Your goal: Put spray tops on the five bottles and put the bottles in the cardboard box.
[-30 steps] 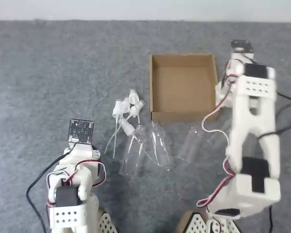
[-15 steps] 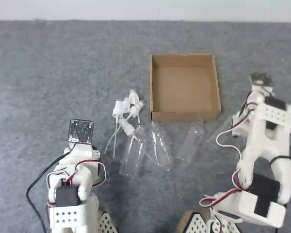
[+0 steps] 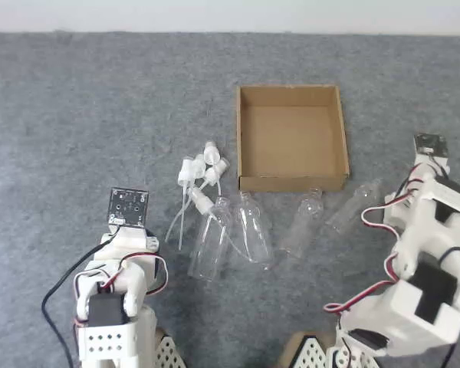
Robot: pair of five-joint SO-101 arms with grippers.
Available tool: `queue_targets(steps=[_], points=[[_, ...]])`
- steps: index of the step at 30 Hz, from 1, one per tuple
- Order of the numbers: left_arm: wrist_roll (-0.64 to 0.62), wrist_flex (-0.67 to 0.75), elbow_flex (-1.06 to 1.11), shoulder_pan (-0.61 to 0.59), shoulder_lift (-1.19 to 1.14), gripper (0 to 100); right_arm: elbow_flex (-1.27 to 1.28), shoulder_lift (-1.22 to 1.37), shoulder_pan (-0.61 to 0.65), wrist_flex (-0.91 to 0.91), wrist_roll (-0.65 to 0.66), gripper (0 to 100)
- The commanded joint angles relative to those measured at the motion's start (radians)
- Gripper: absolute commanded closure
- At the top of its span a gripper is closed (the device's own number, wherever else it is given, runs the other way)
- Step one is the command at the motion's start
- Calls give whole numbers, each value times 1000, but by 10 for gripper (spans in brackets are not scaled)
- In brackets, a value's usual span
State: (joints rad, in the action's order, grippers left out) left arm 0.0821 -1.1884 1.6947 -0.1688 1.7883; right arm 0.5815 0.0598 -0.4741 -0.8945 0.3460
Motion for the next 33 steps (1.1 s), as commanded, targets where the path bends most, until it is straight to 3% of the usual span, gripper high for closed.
queue_targets(steps=[1,3,7,14,18,27,33], points=[[6,87,-7,-3,-5,988,-9,39,-56,71,117,917],[29,132,-7,-14,-5,987,-14,44,-68,77,203,931],[339,146,-84,-120,-6,987,-3,36,-73,68,402,959],[331,15,-424,-143,-135,928,41,30,-82,74,462,971],[310,-12,-677,-123,-477,906,48,30,-82,68,476,971],[123,0,-1156,83,-1278,900,143,28,-65,79,666,971],[78,40,-1348,117,-1659,811,143,-2,-113,79,675,971]])
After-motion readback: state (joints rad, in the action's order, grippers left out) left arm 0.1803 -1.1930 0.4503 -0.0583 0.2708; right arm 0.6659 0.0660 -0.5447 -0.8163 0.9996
